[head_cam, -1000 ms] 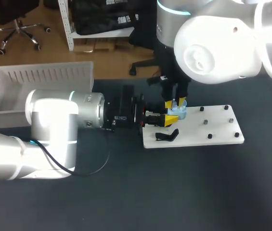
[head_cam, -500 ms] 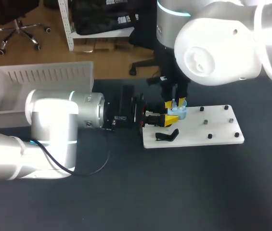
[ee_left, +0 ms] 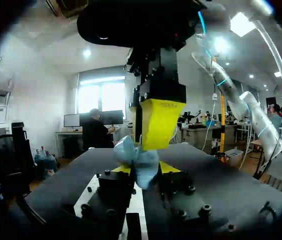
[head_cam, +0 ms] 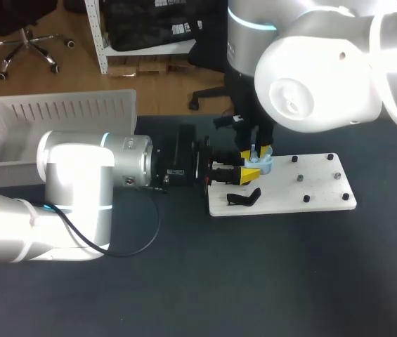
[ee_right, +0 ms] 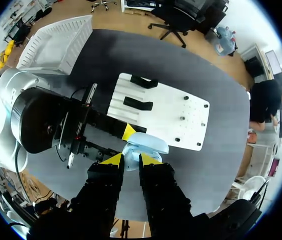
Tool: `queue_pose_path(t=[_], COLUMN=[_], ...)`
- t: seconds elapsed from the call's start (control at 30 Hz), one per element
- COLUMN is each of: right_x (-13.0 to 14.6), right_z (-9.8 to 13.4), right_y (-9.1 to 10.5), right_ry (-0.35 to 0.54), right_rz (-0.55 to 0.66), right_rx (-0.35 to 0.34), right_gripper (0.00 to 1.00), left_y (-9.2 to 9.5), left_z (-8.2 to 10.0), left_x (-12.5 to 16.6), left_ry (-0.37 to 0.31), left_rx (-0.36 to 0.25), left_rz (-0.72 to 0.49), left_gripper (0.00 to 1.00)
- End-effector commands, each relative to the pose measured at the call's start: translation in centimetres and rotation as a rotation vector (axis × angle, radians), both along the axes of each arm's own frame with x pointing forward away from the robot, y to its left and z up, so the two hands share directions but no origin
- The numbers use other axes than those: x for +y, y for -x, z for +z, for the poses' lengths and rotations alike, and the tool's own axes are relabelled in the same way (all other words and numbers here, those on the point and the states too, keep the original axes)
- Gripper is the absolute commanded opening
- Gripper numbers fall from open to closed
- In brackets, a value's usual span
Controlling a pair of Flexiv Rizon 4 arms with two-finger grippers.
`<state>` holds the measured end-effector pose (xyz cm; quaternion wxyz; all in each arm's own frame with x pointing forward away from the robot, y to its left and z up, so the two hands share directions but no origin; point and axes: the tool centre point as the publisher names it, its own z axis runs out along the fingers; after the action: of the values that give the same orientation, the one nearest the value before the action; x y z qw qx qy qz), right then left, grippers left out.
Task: Pick up each earbud case from the left stands, insert the matching earbuds, close the lid, and place the case in the box.
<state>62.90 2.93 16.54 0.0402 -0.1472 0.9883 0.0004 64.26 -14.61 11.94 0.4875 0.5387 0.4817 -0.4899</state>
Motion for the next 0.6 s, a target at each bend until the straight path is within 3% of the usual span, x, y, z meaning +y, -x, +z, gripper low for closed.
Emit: queue_pose_path(t=[0.03, 0.5, 0.53, 0.57, 0.6], right_x=[0.08, 0.30, 0.32, 0.34, 0.34], right_z=[-0.08, -0.10, -0.09, -0.06, -0.03], right_y=[0.11, 0.54, 0.56, 0.59, 0.61], right_ry=[0.003, 0.012, 0.013, 0.014, 0.013], right_rz=[0.002, 0.008, 0.009, 0.010, 0.010], right_rx=[-0.002, -0.003, -0.003, -0.003, -0.004], right_gripper=[0.00, 0.00, 0.03, 0.16, 0.22], left_y=[0.09, 0.09, 0.09, 0.09, 0.09], left_z=[-0.09, -0.09, -0.09, -0.09, -0.09], left_x=[-0.07, -0.07, -0.07, -0.07, -0.07], left_ry=[0.004, 0.004, 0.004, 0.004, 0.004], left_rx=[-0.003, -0.003, -0.003, -0.003, -0.003], left_rz=[0.004, 0.004, 0.004, 0.004, 0.004], left_gripper=[0.00, 0.00, 0.00, 0.00, 0.00])
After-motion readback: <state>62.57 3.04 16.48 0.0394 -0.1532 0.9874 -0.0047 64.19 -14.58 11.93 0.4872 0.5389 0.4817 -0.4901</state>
